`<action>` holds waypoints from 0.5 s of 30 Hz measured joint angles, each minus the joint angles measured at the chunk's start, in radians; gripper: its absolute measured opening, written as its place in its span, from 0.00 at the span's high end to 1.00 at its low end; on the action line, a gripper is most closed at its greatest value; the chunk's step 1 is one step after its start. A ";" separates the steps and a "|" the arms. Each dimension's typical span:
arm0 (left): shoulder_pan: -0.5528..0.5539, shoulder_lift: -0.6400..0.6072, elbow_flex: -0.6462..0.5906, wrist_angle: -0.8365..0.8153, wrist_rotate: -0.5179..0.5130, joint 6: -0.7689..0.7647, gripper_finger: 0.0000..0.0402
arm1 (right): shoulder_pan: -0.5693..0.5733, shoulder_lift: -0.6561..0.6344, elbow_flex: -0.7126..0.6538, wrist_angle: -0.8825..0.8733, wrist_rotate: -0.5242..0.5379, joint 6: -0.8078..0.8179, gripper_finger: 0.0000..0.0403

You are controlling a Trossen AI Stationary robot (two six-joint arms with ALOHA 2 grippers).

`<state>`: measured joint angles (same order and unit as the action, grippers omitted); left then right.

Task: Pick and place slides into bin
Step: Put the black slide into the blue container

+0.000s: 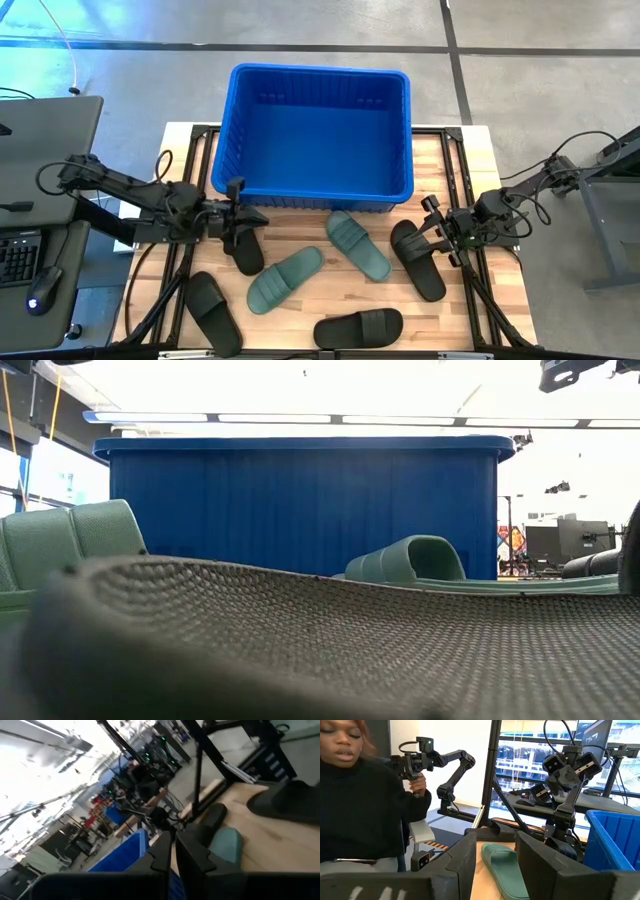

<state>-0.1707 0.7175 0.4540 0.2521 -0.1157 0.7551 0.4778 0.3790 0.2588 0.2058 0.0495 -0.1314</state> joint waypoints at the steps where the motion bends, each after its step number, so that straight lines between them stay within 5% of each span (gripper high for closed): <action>1: 0.000 0.001 0.013 -0.030 0.001 0.000 0.95 | 0.000 0.000 0.000 0.000 0.000 0.000 0.68; 15: 0.000 0.001 0.110 -0.264 -0.008 0.055 0.95 | 0.000 0.000 0.000 0.060 0.069 0.000 0.68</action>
<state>-0.1707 0.7181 0.5644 -0.0122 -0.1242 0.8102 0.4774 0.3786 0.2588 0.2660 0.1186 -0.1313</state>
